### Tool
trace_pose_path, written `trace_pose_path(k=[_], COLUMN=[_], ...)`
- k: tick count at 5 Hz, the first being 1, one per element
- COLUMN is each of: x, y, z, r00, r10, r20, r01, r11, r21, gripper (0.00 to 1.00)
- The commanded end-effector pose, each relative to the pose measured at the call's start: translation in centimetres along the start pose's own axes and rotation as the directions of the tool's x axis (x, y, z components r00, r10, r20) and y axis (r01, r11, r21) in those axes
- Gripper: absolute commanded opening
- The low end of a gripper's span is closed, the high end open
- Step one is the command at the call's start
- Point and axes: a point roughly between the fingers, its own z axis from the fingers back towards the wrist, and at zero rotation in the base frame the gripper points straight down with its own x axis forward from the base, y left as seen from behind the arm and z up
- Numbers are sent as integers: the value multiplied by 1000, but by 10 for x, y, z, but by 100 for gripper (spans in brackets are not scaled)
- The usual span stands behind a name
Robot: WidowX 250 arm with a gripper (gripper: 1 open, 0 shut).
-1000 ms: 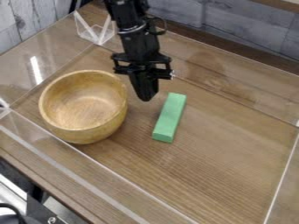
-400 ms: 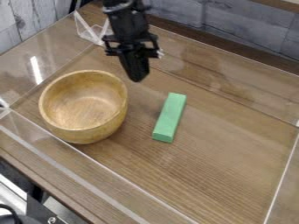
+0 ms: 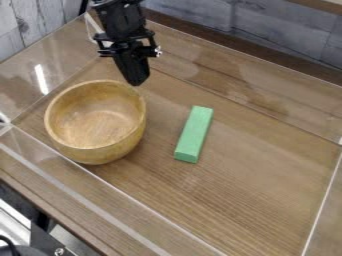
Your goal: Put green object into wooden bowl
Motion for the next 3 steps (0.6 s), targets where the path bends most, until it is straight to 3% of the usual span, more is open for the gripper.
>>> trace_pose_path(k=[1,3], x=[4,-3], y=[-4,-13], z=[17,53], r00=[998,994], r10=[-41,-109], r20=[52,28], r01=[40,108], r11=[999,994], r21=[25,12], gripper=[0,0])
